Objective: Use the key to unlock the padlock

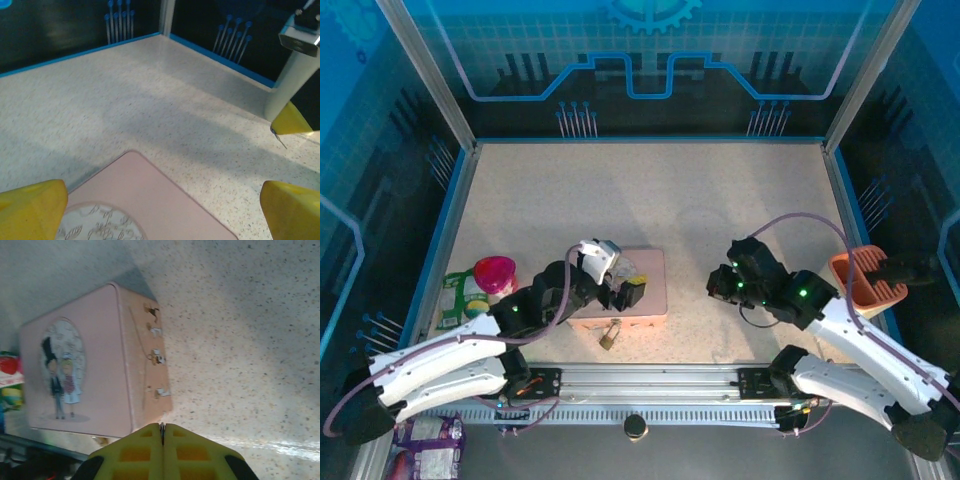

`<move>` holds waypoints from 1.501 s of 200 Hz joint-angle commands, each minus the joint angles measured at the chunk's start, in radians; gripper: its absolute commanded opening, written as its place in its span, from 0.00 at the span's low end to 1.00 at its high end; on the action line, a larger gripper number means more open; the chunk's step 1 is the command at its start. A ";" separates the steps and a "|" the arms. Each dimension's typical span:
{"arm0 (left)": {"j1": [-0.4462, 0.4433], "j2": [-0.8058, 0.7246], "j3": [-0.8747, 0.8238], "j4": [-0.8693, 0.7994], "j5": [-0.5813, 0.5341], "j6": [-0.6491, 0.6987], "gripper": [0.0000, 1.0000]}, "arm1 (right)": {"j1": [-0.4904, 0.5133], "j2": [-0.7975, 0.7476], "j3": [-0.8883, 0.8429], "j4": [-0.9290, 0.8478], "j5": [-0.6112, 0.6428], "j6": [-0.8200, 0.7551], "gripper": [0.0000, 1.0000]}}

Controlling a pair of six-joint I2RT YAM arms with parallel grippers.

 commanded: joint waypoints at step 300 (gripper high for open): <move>-0.002 0.441 -0.208 1.052 0.211 0.227 0.24 | 0.225 -0.038 -0.318 0.994 0.142 0.432 0.00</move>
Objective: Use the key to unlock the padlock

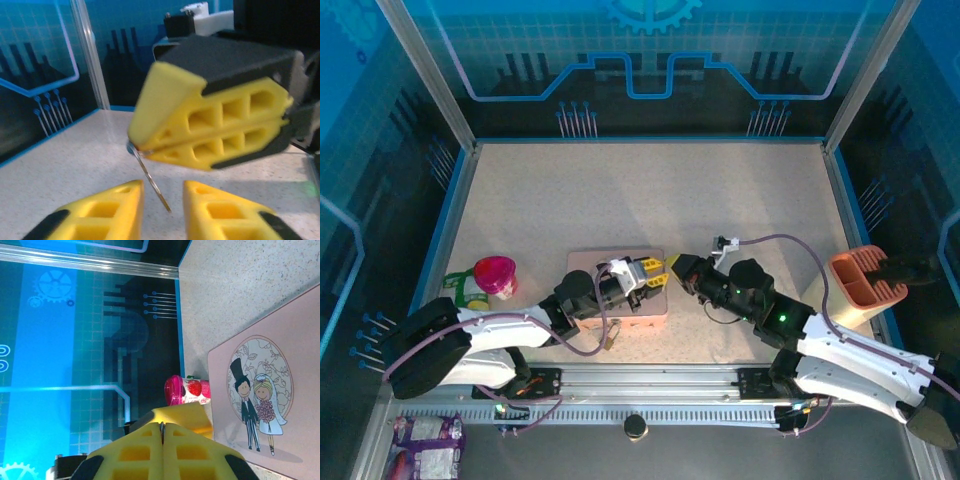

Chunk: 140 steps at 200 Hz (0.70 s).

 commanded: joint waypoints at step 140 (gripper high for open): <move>0.055 -0.066 -0.004 -0.047 -0.125 -0.103 0.00 | -0.007 -0.033 0.107 -0.255 0.148 -0.285 0.31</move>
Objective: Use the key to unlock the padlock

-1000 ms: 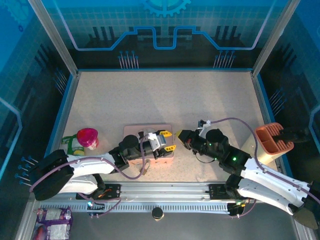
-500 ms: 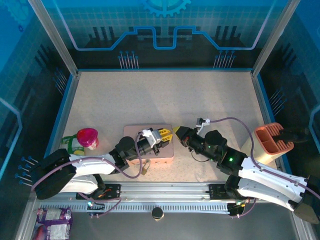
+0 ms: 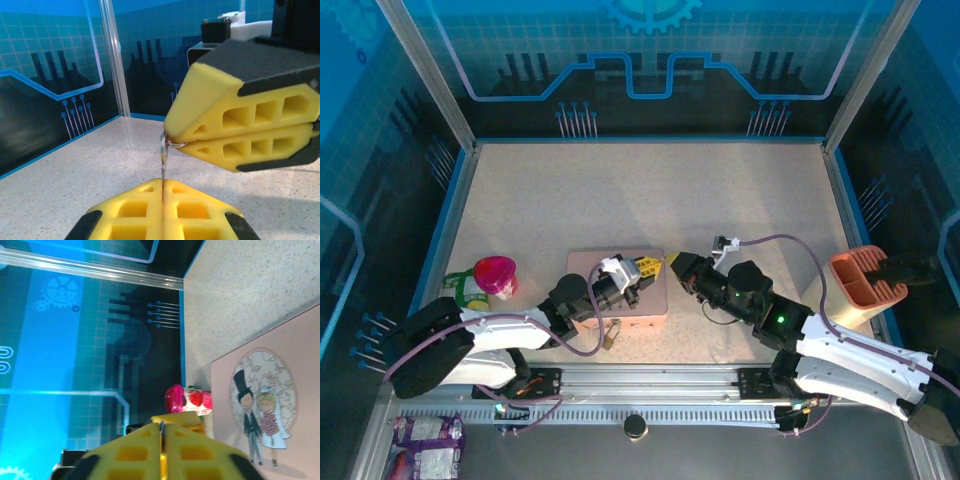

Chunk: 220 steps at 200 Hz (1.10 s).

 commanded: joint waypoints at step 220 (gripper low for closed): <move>0.089 -0.189 0.746 -1.832 0.168 0.135 0.00 | 0.022 0.039 -0.142 0.302 -0.324 -1.175 0.61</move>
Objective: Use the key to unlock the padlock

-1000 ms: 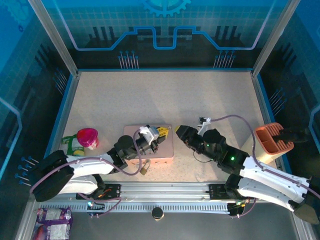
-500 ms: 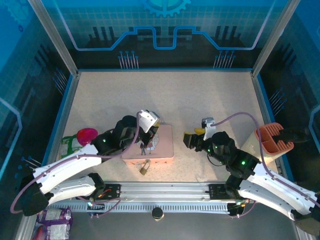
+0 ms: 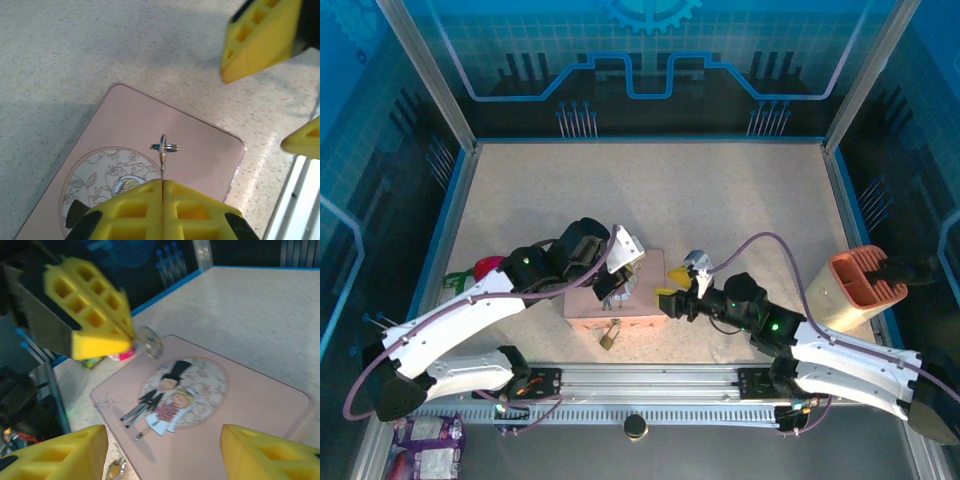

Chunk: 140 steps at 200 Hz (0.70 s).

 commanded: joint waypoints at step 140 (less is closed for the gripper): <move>-0.038 -0.039 0.032 -0.111 0.212 0.113 0.00 | -0.027 0.075 0.091 0.064 -0.302 -0.210 0.41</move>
